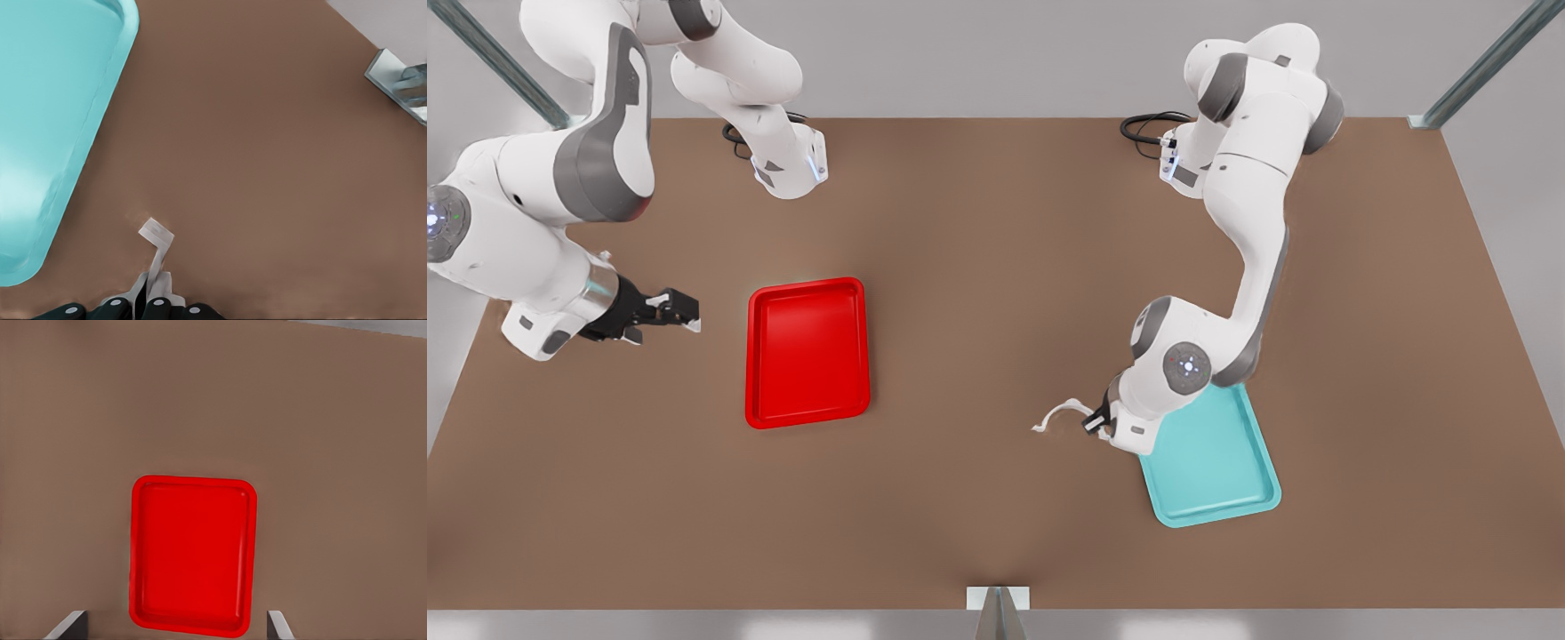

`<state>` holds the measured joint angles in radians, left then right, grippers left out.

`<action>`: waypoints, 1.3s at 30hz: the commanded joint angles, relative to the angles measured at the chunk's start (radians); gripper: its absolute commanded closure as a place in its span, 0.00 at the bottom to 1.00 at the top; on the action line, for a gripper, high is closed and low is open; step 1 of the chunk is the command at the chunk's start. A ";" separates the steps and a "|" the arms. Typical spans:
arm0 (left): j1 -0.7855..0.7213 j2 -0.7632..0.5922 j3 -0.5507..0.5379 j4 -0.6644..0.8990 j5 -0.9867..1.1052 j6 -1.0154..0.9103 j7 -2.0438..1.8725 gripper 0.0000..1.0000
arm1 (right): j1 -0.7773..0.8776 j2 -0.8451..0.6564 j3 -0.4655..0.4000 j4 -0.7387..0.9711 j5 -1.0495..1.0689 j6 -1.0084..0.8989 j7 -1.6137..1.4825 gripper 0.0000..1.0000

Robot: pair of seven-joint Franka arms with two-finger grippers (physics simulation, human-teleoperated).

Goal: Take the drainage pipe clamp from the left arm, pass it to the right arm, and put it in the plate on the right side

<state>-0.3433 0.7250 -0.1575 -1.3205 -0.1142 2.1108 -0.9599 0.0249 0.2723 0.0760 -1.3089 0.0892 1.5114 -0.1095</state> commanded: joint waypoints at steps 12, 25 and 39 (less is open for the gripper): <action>-0.237 0.100 -0.082 0.155 -0.047 0.086 -0.803 0.79 | 0.213 0.163 0.048 -0.056 0.044 0.222 1.163 0.00; -0.247 0.108 -0.086 0.156 -0.042 0.071 -0.821 0.79 | 0.267 0.234 0.120 -0.043 0.037 0.372 1.258 0.00; -0.246 0.097 -0.083 0.173 -0.032 0.025 -0.821 0.79 | 0.300 0.282 0.128 -0.081 -0.034 0.391 1.258 0.00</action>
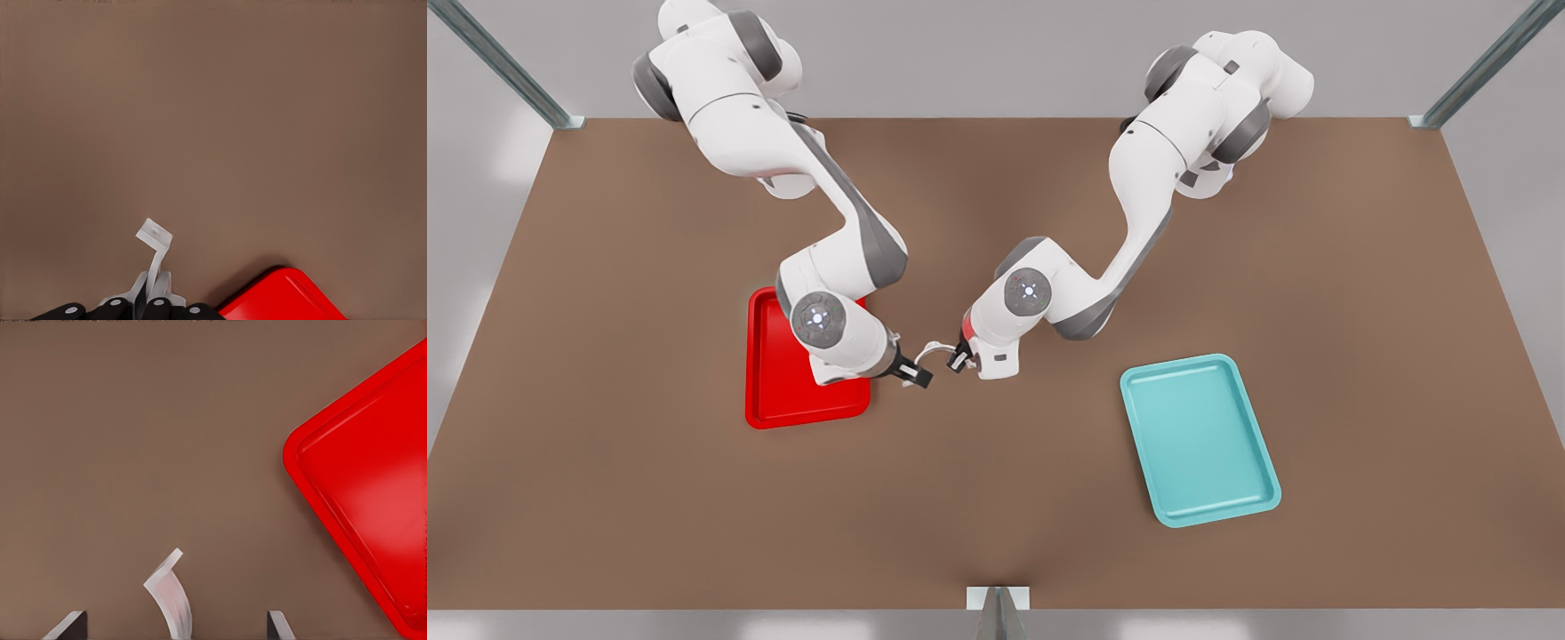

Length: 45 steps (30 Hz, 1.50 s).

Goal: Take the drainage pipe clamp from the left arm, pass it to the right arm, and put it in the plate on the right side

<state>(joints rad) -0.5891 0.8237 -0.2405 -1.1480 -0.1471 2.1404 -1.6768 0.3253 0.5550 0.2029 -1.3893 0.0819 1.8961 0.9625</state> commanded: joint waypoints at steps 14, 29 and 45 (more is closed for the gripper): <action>0.000 -0.002 0.000 0.001 0.001 -0.004 -0.104 0.79 | 0.029 0.034 0.016 -0.065 -0.056 0.015 0.071 0.00; -0.034 0.009 0.006 0.044 0.001 0.027 -0.103 0.00 | 0.037 0.045 0.016 -0.065 -0.059 0.026 0.079 0.79; 0.506 -0.242 0.021 0.040 0.141 -0.559 1.362 0.00 | -0.299 -0.164 0.018 -0.467 -0.085 0.164 -0.585 0.79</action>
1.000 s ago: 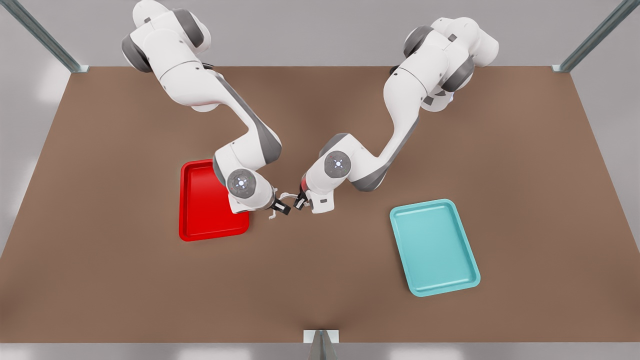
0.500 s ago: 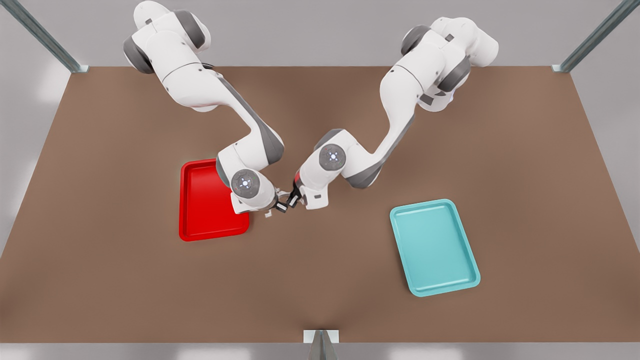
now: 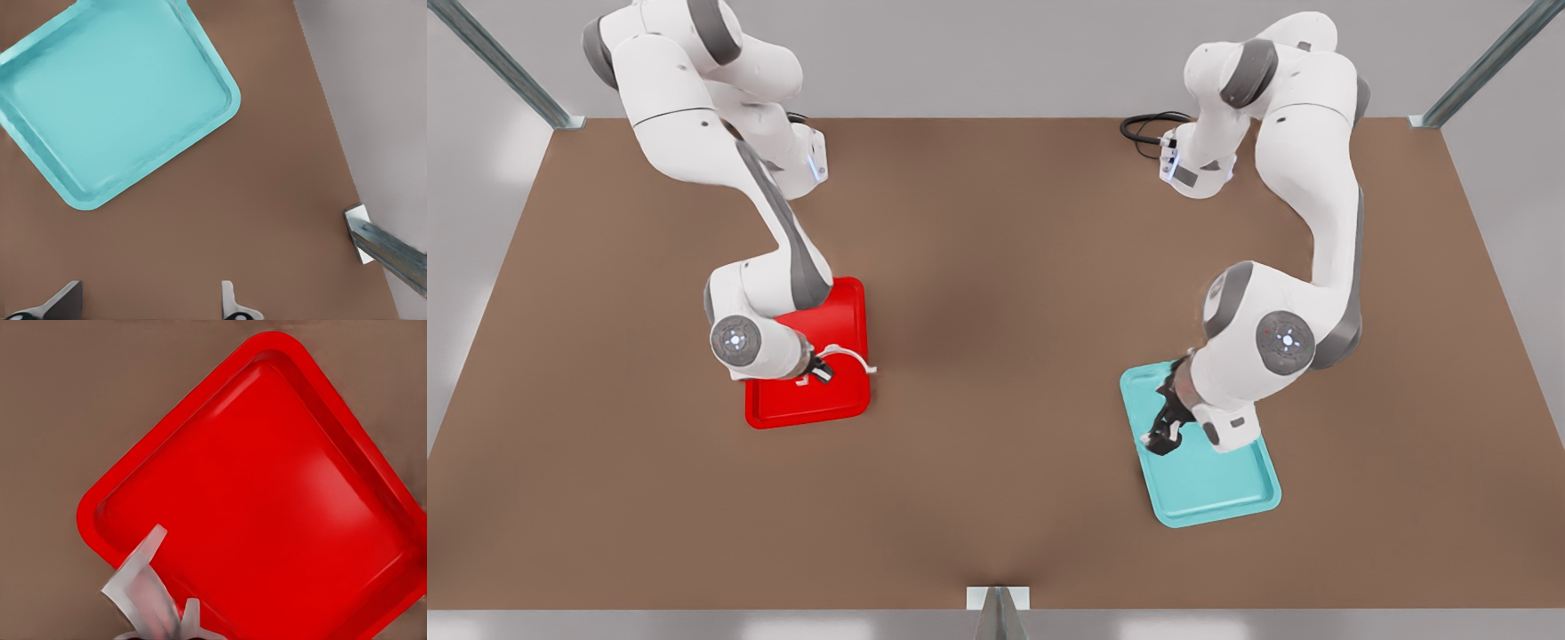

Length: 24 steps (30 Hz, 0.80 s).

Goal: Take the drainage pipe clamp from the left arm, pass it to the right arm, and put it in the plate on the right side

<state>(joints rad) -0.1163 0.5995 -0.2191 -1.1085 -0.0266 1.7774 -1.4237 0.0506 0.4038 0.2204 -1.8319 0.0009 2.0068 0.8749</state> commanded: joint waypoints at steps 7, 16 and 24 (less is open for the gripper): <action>-0.023 -0.405 0.198 -0.255 0.039 -0.246 1.290 0.00 | -0.146 -0.017 0.000 -0.150 -0.004 0.109 -0.636 0.79; -0.031 -0.313 0.190 -0.212 0.083 -0.207 1.370 0.00 | -0.192 0.013 0.017 -0.194 0.005 0.191 -0.683 0.00; 0.047 -0.329 0.152 -0.208 0.044 -0.177 1.434 0.00 | -0.267 -0.209 0.007 0.435 -0.002 -0.323 -0.984 0.00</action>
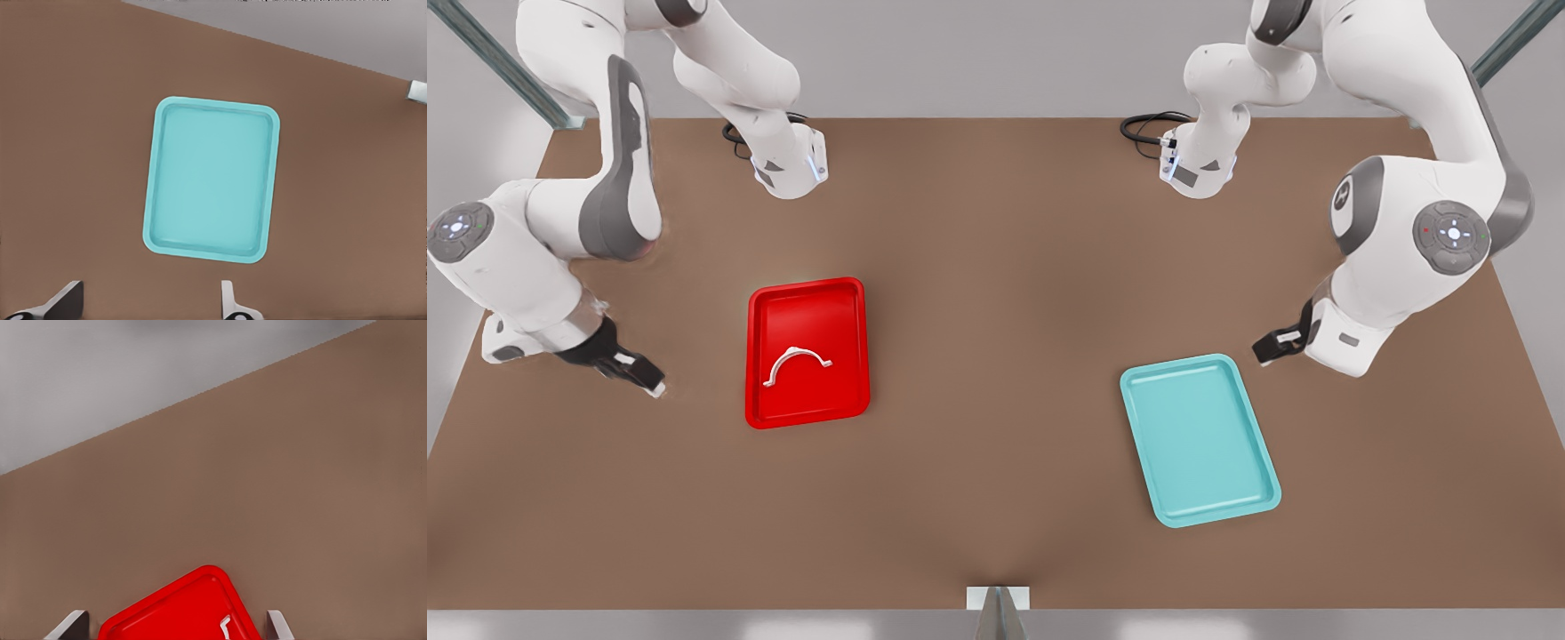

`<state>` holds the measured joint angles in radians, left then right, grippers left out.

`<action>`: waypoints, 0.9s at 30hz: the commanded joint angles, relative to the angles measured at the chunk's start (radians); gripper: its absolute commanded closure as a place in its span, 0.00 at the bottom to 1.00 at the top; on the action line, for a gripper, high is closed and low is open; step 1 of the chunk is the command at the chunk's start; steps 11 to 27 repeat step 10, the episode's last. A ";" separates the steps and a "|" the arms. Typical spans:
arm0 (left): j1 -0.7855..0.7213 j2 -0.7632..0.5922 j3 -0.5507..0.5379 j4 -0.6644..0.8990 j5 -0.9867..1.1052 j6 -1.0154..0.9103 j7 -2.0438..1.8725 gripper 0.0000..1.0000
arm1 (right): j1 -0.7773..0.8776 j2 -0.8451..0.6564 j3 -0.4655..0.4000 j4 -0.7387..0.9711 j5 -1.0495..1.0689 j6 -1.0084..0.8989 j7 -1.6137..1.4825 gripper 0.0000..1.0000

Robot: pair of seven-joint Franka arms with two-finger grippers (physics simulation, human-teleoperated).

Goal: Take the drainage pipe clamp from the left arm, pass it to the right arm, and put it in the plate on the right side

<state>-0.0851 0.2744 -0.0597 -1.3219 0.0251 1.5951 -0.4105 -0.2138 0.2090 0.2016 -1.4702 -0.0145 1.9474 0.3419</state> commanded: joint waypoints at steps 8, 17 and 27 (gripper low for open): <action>0.042 -0.034 -0.037 -0.042 -0.013 0.040 0.449 0.00 | 0.237 0.009 -0.153 0.148 -0.005 -0.429 -0.379 0.00; 0.042 -0.024 -0.035 -0.043 -0.010 0.042 0.449 0.00 | 0.240 0.013 -0.151 0.154 -0.005 -0.424 -0.400 0.00; 0.042 -0.024 -0.035 -0.043 -0.010 0.042 0.449 0.00 | 0.240 0.013 -0.151 0.154 -0.005 -0.424 -0.400 0.00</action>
